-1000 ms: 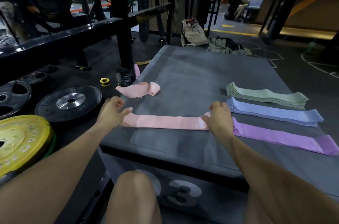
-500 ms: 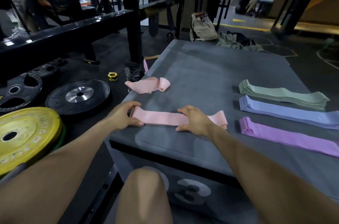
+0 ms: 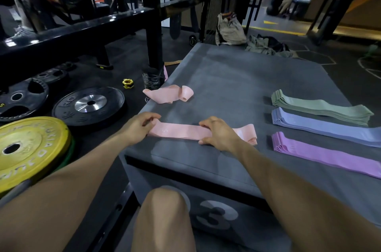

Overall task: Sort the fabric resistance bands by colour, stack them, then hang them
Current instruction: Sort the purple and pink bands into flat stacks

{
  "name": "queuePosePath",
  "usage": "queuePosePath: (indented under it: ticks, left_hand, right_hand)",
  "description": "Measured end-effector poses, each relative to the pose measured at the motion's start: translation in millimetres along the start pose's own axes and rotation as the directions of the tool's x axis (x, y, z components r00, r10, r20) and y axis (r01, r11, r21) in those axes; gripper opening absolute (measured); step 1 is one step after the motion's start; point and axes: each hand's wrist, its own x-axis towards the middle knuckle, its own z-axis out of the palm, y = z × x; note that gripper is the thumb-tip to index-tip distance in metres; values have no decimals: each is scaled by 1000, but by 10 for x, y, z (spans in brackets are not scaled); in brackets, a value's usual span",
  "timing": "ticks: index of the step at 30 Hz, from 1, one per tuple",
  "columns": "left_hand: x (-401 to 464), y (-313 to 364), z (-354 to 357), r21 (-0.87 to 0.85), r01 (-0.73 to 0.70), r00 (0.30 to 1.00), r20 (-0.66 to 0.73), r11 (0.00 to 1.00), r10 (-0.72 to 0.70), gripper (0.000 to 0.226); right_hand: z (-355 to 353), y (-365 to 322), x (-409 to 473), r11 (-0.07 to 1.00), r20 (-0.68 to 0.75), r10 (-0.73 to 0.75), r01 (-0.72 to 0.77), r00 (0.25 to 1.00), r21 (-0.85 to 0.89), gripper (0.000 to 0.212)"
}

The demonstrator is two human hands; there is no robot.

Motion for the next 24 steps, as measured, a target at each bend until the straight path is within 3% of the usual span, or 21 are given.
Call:
queuePosePath:
  ticks: [11, 16, 24]
  left_hand:
    - [-27, -41, 49, 120, 19, 999, -38, 993, -14, 29]
    - [29, 92, 10, 65, 9, 997, -77, 998, -4, 28]
    - [493, 473, 26, 164, -14, 991, -131, 986, 36, 33]
  right_hand:
    - [31, -35, -4, 1000, -4, 11, -11, 1000, 20, 58]
    - [-26, -57, 36, 1000, 39, -6, 5, 999, 21, 59]
    - [-326, -115, 453, 990, -88, 43, -30, 995, 139, 50]
